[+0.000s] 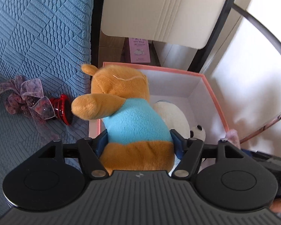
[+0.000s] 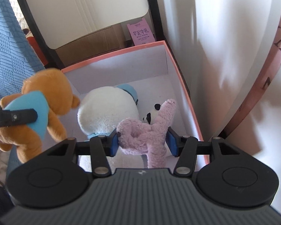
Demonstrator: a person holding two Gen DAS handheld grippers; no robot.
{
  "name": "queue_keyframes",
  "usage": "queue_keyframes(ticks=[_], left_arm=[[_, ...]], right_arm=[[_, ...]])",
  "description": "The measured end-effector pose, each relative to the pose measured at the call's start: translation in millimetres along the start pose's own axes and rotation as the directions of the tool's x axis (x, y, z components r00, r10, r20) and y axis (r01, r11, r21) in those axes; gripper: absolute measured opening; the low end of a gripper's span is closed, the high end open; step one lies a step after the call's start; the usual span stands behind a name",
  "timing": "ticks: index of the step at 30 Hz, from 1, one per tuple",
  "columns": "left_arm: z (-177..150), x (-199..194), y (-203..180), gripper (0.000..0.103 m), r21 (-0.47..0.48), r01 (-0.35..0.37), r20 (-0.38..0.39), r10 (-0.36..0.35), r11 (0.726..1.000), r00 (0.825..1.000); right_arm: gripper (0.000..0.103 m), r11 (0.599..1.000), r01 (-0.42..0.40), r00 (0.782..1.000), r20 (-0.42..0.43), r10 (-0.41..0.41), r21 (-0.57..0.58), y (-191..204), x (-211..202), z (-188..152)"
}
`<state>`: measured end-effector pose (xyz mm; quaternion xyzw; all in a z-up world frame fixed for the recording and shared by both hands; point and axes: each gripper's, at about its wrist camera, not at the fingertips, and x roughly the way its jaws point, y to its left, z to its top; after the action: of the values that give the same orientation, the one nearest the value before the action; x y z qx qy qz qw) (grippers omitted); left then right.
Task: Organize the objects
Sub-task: 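Open left tool dropping teddy bear into box while right tool releases bunny inside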
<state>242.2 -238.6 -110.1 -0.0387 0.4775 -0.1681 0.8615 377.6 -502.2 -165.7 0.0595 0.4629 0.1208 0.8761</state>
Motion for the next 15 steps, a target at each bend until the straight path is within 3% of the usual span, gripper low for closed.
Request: queue_keyframes(ticks=[2, 5, 15], left_arm=[[2.4, -7.3, -1.7, 0.08, 0.008, -0.006, 0.016, 0.005, 1.0, 1.0], [7.4, -26.9, -2.8, 0.085, 0.013, -0.006, 0.059, 0.006, 1.0, 0.998], [12.9, -105.8, 8.1, 0.085, -0.004, 0.056, 0.162, -0.055, 0.998, 0.985]], right_arm=[[0.071, 1.0, 0.006, 1.0, 0.002, -0.006, 0.018, -1.8, -4.9, 1.0], [0.072, 0.999, 0.012, 1.0, 0.018, -0.012, 0.032, -0.3, -16.1, 4.0], [0.072, 1.0, -0.023, 0.995, 0.098, 0.021, 0.017, 30.7, -76.8, 15.2]])
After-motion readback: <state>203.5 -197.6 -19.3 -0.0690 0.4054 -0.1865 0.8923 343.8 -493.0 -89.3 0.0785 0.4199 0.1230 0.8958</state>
